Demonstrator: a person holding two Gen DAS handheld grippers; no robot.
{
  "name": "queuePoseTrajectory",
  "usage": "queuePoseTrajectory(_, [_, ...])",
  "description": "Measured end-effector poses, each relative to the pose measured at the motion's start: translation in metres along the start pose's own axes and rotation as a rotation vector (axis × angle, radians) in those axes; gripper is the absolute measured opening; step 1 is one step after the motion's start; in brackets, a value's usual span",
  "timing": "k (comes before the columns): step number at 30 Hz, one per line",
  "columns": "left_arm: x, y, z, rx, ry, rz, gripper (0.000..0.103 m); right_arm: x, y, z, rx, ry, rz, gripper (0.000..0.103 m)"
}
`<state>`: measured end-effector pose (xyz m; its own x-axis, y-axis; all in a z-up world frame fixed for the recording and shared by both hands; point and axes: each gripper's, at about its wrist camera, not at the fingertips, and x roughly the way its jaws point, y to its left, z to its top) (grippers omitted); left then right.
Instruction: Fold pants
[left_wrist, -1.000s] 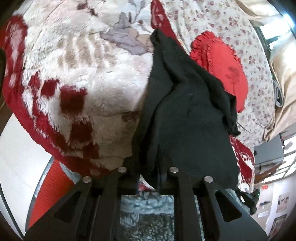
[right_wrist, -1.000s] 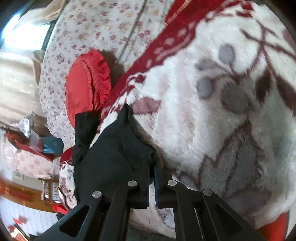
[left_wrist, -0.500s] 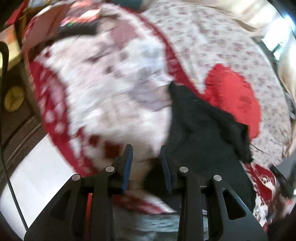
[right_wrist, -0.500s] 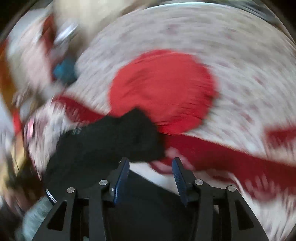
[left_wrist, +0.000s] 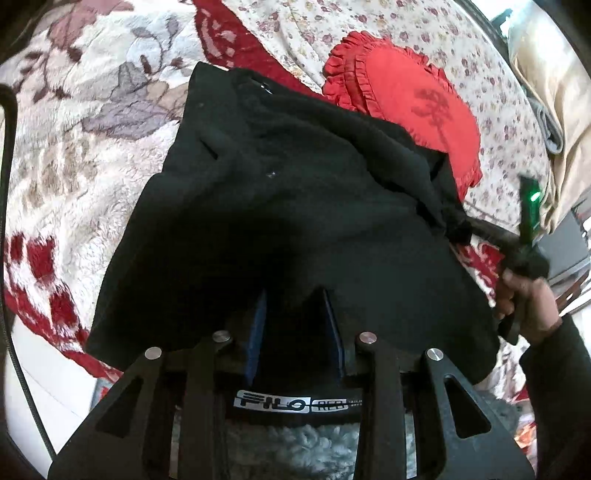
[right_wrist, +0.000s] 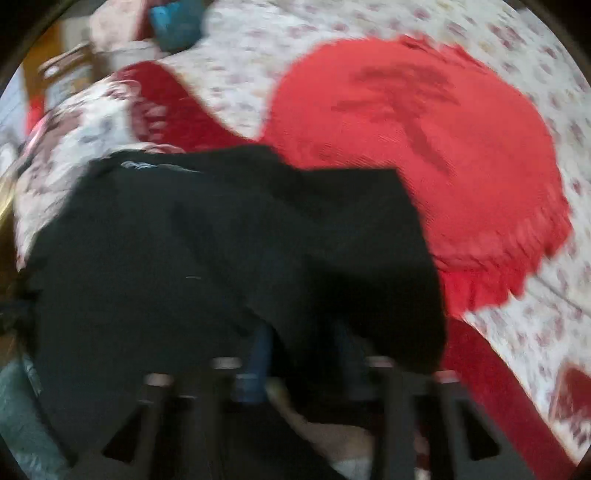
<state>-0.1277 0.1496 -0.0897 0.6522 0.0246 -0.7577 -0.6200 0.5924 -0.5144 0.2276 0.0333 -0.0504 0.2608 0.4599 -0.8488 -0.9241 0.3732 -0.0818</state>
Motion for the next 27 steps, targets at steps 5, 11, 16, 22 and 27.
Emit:
queuePoseTrajectory(5, [0.004, -0.004, -0.001, 0.013, 0.001, 0.017, 0.029, -0.068, -0.077, -0.017, 0.443, -0.266, 0.136, 0.005])
queuePoseTrajectory(11, [0.008, -0.012, 0.001, 0.039, 0.006, 0.038, 0.029, -0.180, -0.128, -0.040, 0.622, -0.452, 0.221, 0.005])
queuePoseTrajectory(16, [0.009, -0.009, 0.002, 0.028, 0.005, 0.022, 0.029, -0.244, -0.124, -0.047, 0.652, -0.504, 0.334, 0.005])
queuePoseTrajectory(22, [0.008, -0.008, 0.002, 0.030, 0.006, 0.021, 0.029, -0.195, -0.159, -0.070, 0.850, -0.397, 0.365, 0.005])
queuePoseTrajectory(27, [0.008, -0.008, 0.002, 0.028, 0.006, 0.021, 0.029, -0.108, -0.204, -0.100, 0.984, -0.200, 0.028, 0.005])
